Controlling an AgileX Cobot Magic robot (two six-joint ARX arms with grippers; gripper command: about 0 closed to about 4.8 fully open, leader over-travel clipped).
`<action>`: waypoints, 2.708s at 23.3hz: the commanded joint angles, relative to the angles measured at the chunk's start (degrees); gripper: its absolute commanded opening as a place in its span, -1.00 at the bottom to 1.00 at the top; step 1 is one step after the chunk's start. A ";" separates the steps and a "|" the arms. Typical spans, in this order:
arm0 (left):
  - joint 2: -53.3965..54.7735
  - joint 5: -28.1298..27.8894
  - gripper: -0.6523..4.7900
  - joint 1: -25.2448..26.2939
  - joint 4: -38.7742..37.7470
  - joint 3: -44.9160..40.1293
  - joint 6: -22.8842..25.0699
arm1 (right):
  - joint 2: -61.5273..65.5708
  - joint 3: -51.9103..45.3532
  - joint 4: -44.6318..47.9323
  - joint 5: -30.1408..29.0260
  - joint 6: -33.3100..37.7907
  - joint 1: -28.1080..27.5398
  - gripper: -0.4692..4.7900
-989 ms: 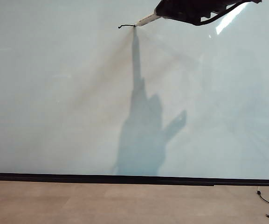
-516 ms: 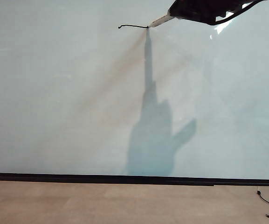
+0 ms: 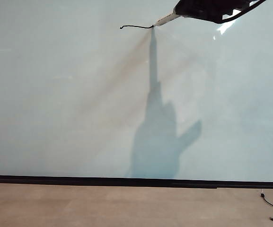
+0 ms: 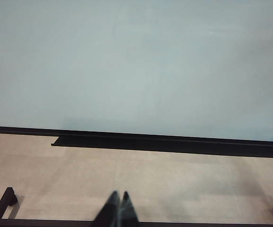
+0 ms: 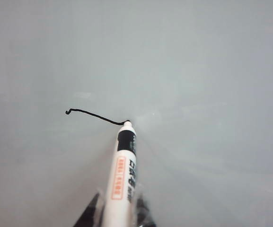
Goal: Pick up the pen on the shelf to the right of the whiteboard and write the letter Z.
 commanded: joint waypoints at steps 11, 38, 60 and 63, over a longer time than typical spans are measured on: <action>0.02 0.00 -0.78 -0.02 0.31 0.11 0.24 | 4.33 0.11 -1.25 1.53 -3.61 9.44 -0.84; 0.02 0.02 -0.78 -0.02 0.28 0.11 0.24 | 12.24 5.64 -2.75 7.58 -4.90 9.55 -0.84; 0.02 0.02 -0.78 -0.02 0.28 0.11 0.24 | 2.08 5.62 -9.05 12.11 -10.56 7.63 -0.84; 0.02 0.02 -0.78 -0.02 0.31 0.11 0.24 | 1.31 5.62 -9.29 12.15 -10.69 7.45 -0.84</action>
